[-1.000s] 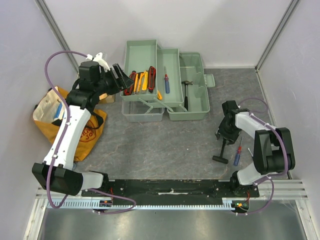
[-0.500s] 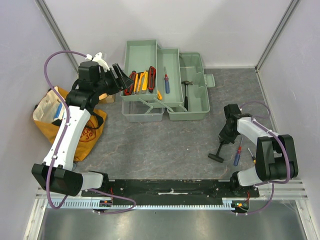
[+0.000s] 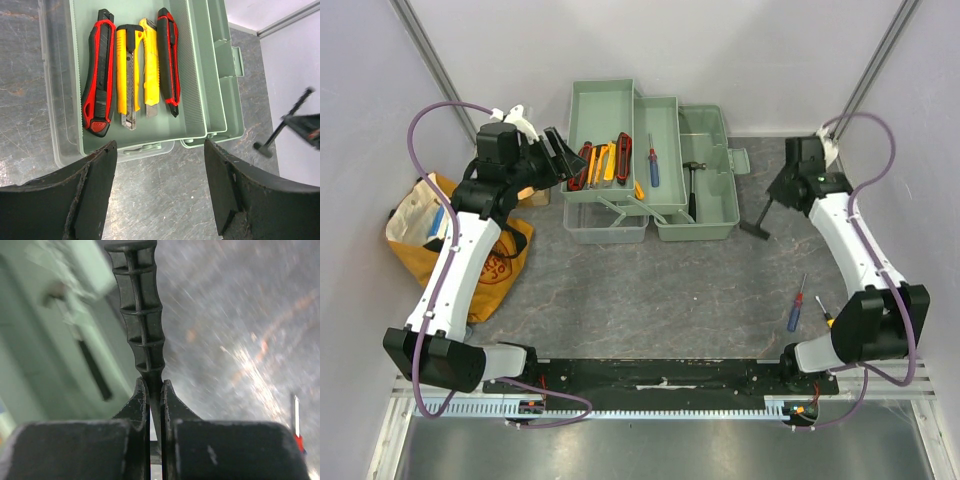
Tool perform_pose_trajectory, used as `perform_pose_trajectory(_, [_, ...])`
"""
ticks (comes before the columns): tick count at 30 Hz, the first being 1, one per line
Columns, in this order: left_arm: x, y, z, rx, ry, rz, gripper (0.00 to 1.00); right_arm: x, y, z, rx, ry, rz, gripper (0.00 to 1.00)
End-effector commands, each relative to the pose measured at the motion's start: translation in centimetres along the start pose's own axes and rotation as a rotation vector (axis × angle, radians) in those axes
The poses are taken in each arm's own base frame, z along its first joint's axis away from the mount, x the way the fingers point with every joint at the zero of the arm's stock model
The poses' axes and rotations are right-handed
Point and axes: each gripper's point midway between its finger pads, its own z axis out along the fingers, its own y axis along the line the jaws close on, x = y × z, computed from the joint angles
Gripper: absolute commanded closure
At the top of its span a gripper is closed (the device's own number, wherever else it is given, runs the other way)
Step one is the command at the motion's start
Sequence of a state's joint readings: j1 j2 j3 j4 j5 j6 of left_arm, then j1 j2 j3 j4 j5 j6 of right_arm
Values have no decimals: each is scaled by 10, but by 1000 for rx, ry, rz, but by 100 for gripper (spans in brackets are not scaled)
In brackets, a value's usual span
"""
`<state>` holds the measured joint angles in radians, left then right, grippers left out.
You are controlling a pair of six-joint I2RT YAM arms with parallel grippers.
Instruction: Pack the tool kit
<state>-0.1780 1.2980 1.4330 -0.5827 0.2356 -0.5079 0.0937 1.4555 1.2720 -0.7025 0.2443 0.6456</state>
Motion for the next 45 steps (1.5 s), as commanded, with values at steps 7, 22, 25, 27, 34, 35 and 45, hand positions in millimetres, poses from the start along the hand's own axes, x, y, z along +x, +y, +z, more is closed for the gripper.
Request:
perform_pose_trajectory(7, [-31,-12,-23,8,-112,49,24,-88,123,-58,-428,-260,-38,100])
perform_pose_trajectory(22, [-29,-15,-24,22,-100,45,24,3,199,50,-325,-181,-322,100])
perform_pose_trajectory(25, [-29,-14,-23,18,-99,44,24,15,200,68,-301,-160,-365,100])
perform_pose_trajectory(27, [-28,-13,-21,16,-94,41,24,26,197,84,-271,-134,-397,100])
perform_pose_trajectory(34, [-29,-11,-18,4,-86,39,24,43,191,116,-176,-77,-441,75])
perform_pose_trajectory(35, [-30,-12,-19,4,-92,39,24,41,192,115,-168,-83,-441,70])
perform_pose_trajectory(45, [-33,-12,-20,1,-97,47,24,-5,202,65,-180,-176,-392,40])
